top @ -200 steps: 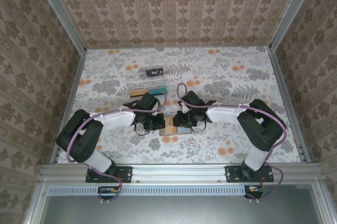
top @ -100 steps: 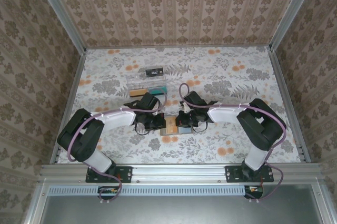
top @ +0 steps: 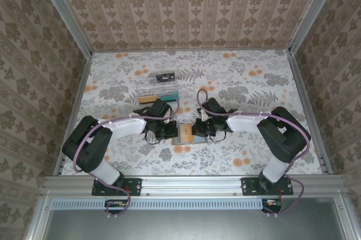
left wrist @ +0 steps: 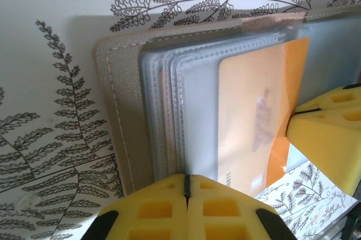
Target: Take the credit cards out of the card holder
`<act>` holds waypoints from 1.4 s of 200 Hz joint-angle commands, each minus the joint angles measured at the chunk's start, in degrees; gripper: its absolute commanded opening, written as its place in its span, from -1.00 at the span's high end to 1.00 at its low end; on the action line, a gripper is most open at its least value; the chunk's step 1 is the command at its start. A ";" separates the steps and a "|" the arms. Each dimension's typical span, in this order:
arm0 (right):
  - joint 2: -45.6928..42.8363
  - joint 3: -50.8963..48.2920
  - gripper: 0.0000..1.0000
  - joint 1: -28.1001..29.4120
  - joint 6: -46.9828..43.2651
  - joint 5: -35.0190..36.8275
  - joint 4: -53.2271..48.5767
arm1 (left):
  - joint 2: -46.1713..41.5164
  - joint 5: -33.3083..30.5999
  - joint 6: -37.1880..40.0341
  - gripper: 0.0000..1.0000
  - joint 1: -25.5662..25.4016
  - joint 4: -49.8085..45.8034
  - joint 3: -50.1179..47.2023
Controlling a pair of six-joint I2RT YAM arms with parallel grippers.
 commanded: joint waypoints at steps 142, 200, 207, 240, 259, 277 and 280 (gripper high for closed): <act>4.14 -3.09 0.55 -0.71 5.18 -5.77 11.30 | 2.21 -1.14 0.53 1.00 -0.44 -3.59 0.07; 3.00 -3.92 0.98 -1.94 4.08 -4.59 8.96 | 2.14 -1.20 0.90 1.00 -0.33 -4.37 0.38; 2.54 -4.26 1.00 -2.44 3.79 -4.38 8.65 | 2.27 -1.23 1.11 1.00 -0.35 -4.54 0.55; 0.04 -5.75 1.00 -4.99 1.67 -4.43 6.59 | 2.17 -1.16 1.63 1.00 -0.21 -4.92 0.69; -1.37 -6.63 1.00 -6.37 0.49 -4.43 4.94 | 2.03 -1.14 1.65 1.00 -0.11 -4.90 0.68; -2.84 -7.37 1.00 -7.68 -0.61 -4.60 3.68 | 1.76 -1.06 1.75 1.00 -0.06 -4.89 0.81; -3.14 -7.51 1.00 -7.96 -0.72 -4.67 3.53 | 1.64 -1.05 1.77 1.00 -0.10 -4.90 0.77</act>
